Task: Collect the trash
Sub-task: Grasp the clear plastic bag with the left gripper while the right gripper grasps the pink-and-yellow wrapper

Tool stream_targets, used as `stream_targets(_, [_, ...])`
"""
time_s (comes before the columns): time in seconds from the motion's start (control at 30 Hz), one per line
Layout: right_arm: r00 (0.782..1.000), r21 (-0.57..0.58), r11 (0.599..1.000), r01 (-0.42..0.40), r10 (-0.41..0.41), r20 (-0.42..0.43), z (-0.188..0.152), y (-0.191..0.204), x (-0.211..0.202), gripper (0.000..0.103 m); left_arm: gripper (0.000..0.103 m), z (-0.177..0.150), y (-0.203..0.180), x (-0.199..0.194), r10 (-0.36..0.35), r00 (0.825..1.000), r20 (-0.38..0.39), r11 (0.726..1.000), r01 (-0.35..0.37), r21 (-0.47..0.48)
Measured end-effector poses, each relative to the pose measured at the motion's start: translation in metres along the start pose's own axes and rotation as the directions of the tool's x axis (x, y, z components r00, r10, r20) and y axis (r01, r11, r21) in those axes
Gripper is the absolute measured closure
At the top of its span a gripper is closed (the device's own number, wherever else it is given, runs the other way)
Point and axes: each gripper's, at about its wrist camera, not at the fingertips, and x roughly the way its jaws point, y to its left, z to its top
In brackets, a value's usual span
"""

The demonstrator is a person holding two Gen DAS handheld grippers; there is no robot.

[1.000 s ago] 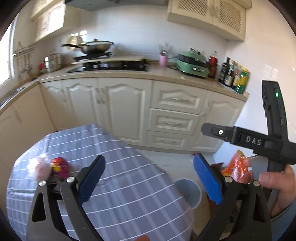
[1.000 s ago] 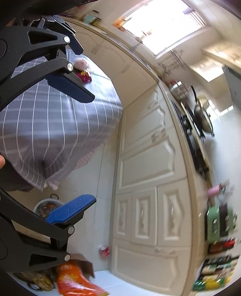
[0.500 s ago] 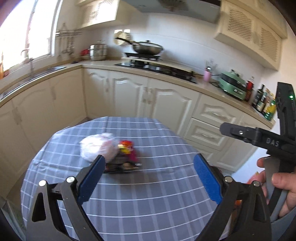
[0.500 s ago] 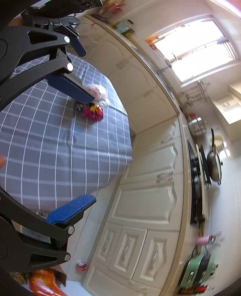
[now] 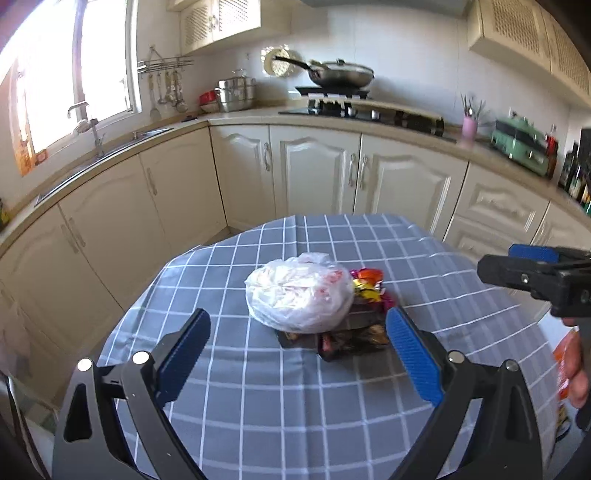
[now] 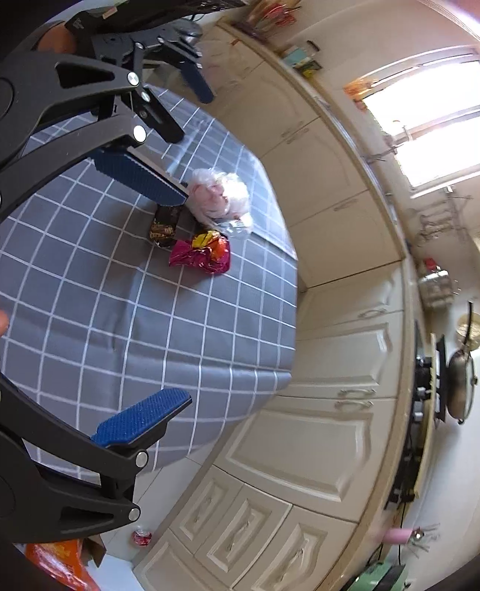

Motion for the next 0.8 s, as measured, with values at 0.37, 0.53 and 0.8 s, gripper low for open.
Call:
stream_targets(0.37, [0.994,-0.040,0.999,-0.033,0.029,-0.104,0.008,0.005,0.063,0.006,0.042,0.009,0.004,0.081,-0.070,0.994,-0.089,0.995,0.075,0.061])
stream_targets(0.53, [0.988,-0.093,0.993,-0.075,0.061,-0.138,0.008,0.026,0.091,0.006,0.060,0.005,0.023,0.085,-0.122,0.987,-0.100,0.992,0.121,-0.019])
stream_targets(0.8, [0.982,-0.110,0.985,-0.132,0.114,-0.153,0.004,0.041,0.110,0.064,0.079,-0.001,0.054,0.070,-0.138,0.989,-0.059,0.980,0.127,-0.152])
